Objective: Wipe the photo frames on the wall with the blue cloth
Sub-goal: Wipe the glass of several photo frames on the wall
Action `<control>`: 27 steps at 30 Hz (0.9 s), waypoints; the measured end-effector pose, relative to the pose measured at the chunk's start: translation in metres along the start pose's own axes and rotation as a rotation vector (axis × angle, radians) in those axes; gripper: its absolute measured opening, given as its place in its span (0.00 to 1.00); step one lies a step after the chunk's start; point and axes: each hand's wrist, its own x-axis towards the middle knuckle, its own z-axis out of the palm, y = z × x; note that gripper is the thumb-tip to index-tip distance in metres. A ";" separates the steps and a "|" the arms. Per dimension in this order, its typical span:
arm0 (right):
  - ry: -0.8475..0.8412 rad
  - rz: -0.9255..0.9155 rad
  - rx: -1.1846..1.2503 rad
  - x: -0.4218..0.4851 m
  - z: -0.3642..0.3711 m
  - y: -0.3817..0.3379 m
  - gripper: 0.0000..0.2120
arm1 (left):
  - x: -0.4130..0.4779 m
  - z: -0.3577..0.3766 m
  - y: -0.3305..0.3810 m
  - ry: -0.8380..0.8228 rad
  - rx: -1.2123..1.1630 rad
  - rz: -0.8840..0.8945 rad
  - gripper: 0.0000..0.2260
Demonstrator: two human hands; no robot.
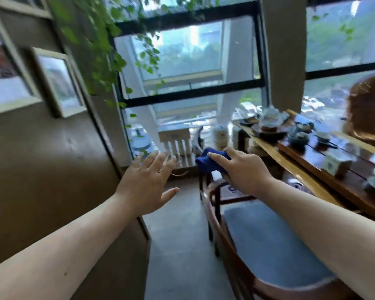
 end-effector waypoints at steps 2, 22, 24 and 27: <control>0.038 -0.009 0.018 0.038 -0.007 -0.020 0.27 | -0.008 -0.008 -0.037 0.014 0.045 -0.064 0.33; 0.333 0.004 0.675 0.354 0.013 -0.164 0.20 | 0.014 -0.055 -0.297 0.023 0.396 -0.391 0.35; 0.346 -0.009 0.734 0.386 0.021 -0.171 0.20 | 0.026 -0.056 -0.313 0.018 0.433 -0.402 0.35; 0.369 -0.038 0.815 0.438 0.033 -0.181 0.19 | 0.048 -0.056 -0.336 0.005 0.503 -0.426 0.35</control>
